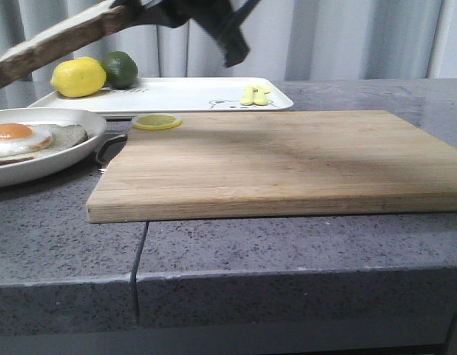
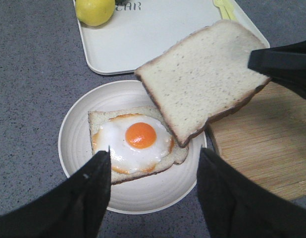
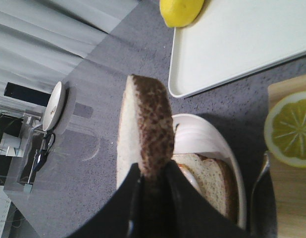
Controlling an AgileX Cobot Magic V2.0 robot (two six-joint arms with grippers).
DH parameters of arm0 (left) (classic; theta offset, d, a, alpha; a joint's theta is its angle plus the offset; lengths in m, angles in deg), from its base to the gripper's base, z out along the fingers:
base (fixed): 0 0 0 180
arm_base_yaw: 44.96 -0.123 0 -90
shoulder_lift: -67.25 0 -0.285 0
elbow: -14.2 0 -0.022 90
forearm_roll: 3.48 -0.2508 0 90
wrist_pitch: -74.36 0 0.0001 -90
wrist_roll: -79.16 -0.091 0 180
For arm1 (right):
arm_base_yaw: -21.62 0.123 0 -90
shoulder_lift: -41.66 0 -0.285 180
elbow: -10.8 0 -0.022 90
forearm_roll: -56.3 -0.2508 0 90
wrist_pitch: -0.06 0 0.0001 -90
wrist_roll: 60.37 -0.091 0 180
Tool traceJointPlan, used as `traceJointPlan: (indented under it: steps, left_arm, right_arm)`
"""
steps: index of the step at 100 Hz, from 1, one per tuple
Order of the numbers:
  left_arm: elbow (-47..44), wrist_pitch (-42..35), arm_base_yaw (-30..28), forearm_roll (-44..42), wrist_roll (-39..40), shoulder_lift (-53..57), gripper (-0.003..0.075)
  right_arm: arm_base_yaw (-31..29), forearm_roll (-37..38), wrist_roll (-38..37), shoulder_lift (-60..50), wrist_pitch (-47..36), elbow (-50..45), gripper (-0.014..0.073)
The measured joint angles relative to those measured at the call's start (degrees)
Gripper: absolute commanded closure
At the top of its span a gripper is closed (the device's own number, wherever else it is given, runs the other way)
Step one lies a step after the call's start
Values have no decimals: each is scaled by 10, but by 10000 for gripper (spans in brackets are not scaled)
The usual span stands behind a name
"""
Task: Place bread and move sandwich to tray
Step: 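Lift the bread and carry it with the right gripper over the egg plate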
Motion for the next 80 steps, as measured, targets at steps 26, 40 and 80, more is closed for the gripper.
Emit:
traceJointPlan:
  steps: [26,40,80]
  left_arm:
    - [0,0,0,0,0,0,353]
    - [0,0,0,0,0,0,353]
    - [0,0,0,0,0,0,352]
  right_arm:
    - [29,0,-19,47,-6,41,655]
    - [37,-1,-27,59,-14,44,655]
    - [44,-1,-50,93,-20,51,655]
